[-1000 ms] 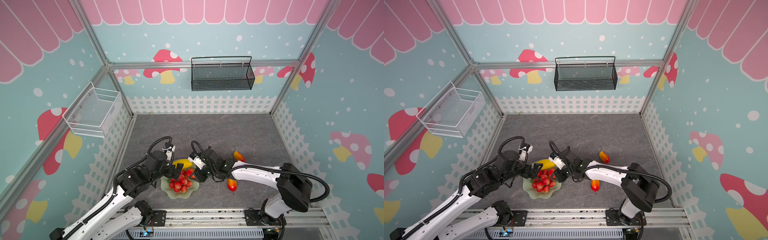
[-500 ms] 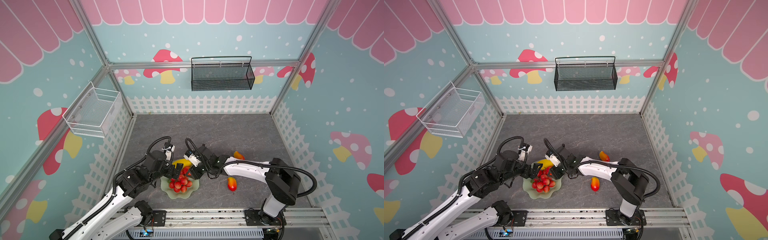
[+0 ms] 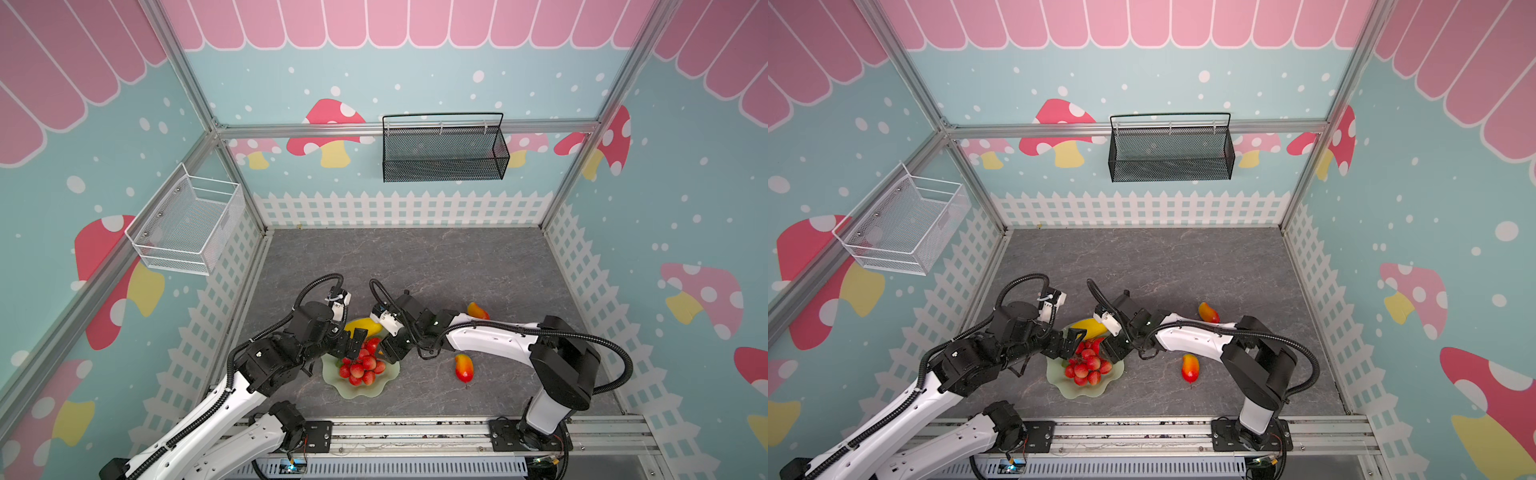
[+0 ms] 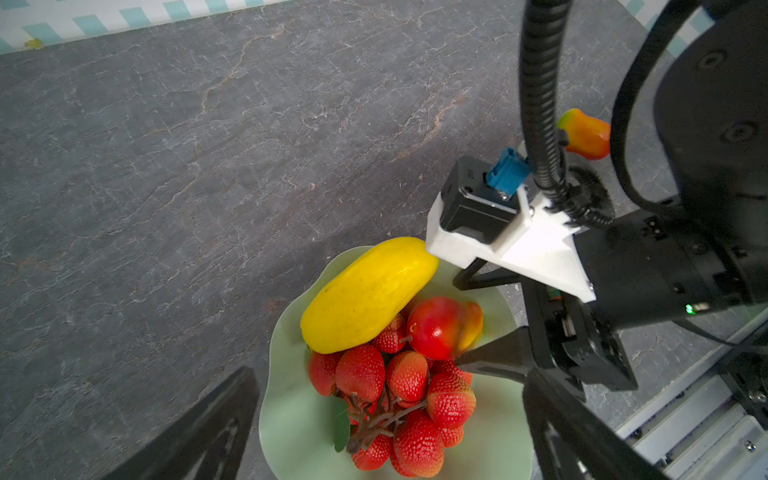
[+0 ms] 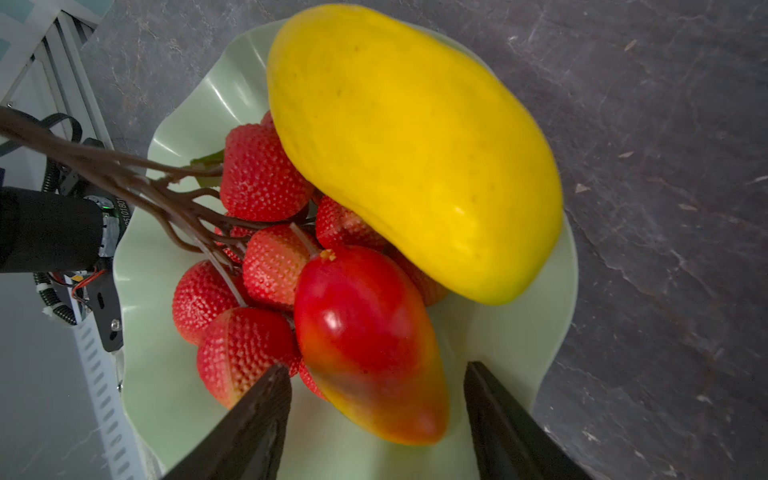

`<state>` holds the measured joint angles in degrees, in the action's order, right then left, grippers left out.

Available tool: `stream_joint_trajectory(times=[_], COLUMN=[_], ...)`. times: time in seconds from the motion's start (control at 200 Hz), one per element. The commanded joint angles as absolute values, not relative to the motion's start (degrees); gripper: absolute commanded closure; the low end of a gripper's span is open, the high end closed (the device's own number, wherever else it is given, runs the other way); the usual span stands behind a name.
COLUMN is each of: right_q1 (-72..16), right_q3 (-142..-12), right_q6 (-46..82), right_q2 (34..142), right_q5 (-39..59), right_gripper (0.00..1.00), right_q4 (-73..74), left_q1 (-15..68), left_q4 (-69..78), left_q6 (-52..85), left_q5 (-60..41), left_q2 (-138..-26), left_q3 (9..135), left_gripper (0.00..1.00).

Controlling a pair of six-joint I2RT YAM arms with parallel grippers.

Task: Place and organize the fake fruits in the fruit bowl
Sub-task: 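Carry the mango with the right gripper and set it in the bowl, then move the right gripper to the second mango and grasp it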

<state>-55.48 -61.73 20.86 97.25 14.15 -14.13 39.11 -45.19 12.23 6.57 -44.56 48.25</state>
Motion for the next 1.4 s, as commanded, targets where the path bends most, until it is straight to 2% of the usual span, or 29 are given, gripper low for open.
stream_joint_trajectory(times=[0.0,0.285,0.46,0.61,1.086,1.271,1.396], right_q1=[-55.9,-55.2,-53.4,-52.8,-51.9,-51.5,-51.3], right_q3=[-62.6,-52.0,-38.6,-33.0,-29.8,-27.4,-26.8], right_q6=[20.8,32.5,44.8,53.5,57.2,56.6,54.0], right_q2=[93.4,75.0,64.7,57.5,59.3,58.2,60.2], right_q5=[10.9,-2.8,-5.4,-10.4,-14.0,-13.5,-11.7], right_gripper=[0.28,0.16,0.15,0.15,0.17,0.3,0.3], right_q4=[-16.9,-24.4,-29.0,-36.3,-38.1,-36.0,-31.7], left_q1=[38.8,38.8,40.1,45.8,46.6,46.6,46.6], left_q4=[-44.9,-43.5,-39.8,-35.3,-32.2,-32.2,-32.3], left_q6=[12.5,10.1,9.9,8.9,8.3,8.0,7.7], left_q5=[4.9,-5.9,-11.1,-11.9,-11.5,-11.0,-10.7], left_q2=[-44.3,-43.9,-46.5,-50.8,-53.1,-53.1,-53.4], left_q3=[47.6,47.1,47.0,48.1,48.2,48.2,48.6], left_gripper=[0.0,0.0,0.0,0.0,0.0,0.0,0.0])
